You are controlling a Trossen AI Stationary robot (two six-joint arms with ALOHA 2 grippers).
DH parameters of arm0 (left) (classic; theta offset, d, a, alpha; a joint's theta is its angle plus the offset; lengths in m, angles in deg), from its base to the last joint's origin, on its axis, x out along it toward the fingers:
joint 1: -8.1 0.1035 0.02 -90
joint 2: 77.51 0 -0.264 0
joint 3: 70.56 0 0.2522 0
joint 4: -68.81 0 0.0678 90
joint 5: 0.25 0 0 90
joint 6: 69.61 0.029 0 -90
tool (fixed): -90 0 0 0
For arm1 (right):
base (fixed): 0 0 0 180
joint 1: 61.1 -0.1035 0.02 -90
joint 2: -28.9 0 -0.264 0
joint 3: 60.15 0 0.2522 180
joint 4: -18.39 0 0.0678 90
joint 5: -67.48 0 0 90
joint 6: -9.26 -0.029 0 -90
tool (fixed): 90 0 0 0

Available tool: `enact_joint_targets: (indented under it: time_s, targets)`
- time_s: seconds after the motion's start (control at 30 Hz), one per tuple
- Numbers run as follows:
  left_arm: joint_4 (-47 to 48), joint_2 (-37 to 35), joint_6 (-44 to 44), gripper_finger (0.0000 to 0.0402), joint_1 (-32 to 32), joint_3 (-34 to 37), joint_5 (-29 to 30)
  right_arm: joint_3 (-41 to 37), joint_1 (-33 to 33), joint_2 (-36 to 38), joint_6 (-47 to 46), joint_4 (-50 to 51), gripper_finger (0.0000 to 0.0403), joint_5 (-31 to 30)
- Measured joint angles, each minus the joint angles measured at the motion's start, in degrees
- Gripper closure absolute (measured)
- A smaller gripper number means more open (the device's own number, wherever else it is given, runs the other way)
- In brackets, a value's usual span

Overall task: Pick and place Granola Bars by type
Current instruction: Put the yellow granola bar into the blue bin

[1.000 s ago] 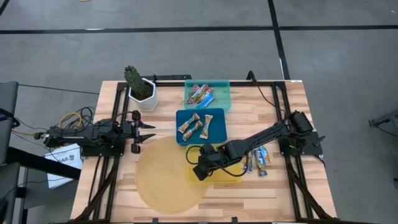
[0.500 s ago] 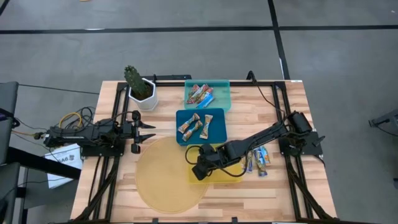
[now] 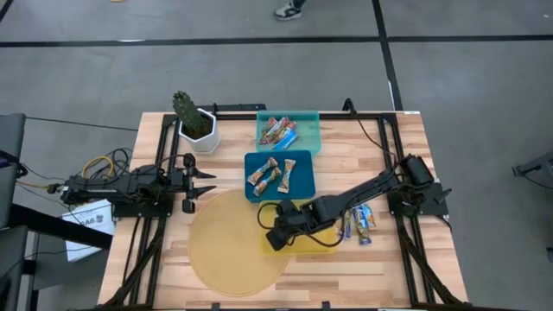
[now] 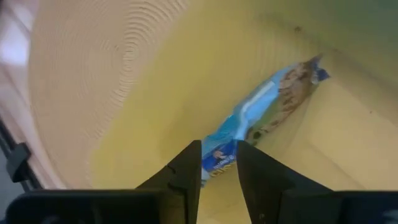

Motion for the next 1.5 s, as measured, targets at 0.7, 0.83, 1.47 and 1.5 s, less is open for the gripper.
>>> enact_joint_targets:
  time_s: [0.7, 0.83, 1.47, 1.5]
  targets:
    - [0.0, 0.0, 0.2, 0.0264, 0.0, 0.0, 0.0, 0.0, -1.0, 18.4, 1.0, 24.7, 0.0310, -10.2]
    - [0.0, 0.0, 0.1, 0.0264, 0.0, 0.0, 0.0, 0.0, -0.9, 22.0, 0.9, 29.0, 0.0310, -12.3]
    - [0.0, 0.0, -0.1, 0.0264, 0.0, 0.0, 0.0, -0.8, -1.7, 27.1, -12.0, 50.7, 0.0310, -17.0]
    - [0.0, 0.0, -0.1, 0.0264, 0.0, 0.0, 0.0, -1.5, -1.8, 27.1, -13.4, 52.0, 0.0310, -16.9]
